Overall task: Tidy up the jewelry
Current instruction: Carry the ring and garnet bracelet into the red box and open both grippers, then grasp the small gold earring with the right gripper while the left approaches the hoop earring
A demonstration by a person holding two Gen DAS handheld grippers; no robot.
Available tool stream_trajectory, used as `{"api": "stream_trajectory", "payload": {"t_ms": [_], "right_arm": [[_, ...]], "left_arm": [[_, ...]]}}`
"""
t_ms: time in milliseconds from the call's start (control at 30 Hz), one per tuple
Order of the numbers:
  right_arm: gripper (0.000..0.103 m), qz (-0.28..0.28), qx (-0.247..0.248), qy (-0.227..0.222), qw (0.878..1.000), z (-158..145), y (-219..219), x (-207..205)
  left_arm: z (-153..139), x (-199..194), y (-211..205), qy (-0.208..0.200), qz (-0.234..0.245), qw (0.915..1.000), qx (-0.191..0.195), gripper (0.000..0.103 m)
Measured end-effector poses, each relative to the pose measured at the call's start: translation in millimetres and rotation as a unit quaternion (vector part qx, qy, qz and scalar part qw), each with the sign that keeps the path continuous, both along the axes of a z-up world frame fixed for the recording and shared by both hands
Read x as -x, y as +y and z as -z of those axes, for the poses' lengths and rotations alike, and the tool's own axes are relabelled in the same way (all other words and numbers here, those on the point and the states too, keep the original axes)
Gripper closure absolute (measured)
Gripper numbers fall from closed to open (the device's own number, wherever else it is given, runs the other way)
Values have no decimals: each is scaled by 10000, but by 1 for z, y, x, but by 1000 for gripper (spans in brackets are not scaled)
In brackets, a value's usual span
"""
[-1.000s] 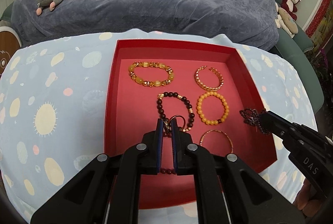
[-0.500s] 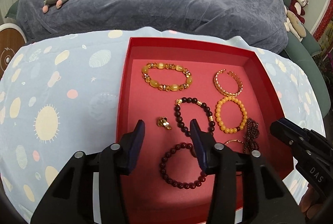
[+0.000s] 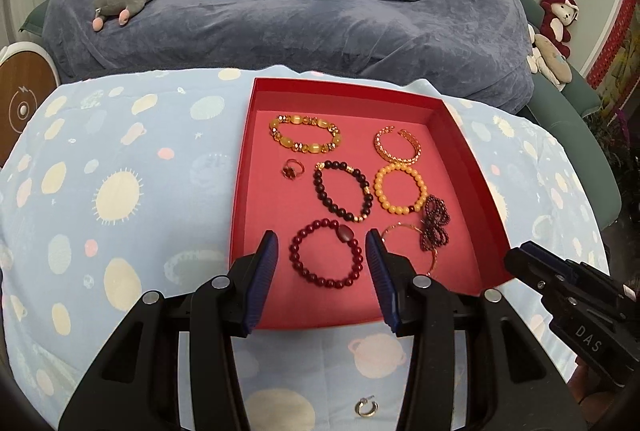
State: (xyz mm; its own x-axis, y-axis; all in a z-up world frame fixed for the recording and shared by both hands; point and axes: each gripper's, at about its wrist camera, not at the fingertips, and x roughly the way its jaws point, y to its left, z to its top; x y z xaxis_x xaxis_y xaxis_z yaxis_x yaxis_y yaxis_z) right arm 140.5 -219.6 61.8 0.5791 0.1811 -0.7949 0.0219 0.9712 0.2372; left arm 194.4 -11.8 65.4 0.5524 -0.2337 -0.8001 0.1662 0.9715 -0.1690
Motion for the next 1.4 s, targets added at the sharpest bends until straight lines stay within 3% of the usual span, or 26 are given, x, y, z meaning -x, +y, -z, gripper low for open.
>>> {"api": "stream_trajectory", "payload": {"t_ms": [633, 1133, 1400], "right_arm": [[77, -325, 8, 662, 9973, 44, 38, 103], [77, -328, 5, 796, 9963, 63, 50, 100], [91, -251, -32, 843, 9961, 69, 45, 95]], "left_arm": [[34, 104, 18, 509, -95, 9987, 0, 60], [45, 123, 21, 681, -90, 9976, 4, 60], [47, 123, 19, 709, -67, 9975, 8, 60]]}}
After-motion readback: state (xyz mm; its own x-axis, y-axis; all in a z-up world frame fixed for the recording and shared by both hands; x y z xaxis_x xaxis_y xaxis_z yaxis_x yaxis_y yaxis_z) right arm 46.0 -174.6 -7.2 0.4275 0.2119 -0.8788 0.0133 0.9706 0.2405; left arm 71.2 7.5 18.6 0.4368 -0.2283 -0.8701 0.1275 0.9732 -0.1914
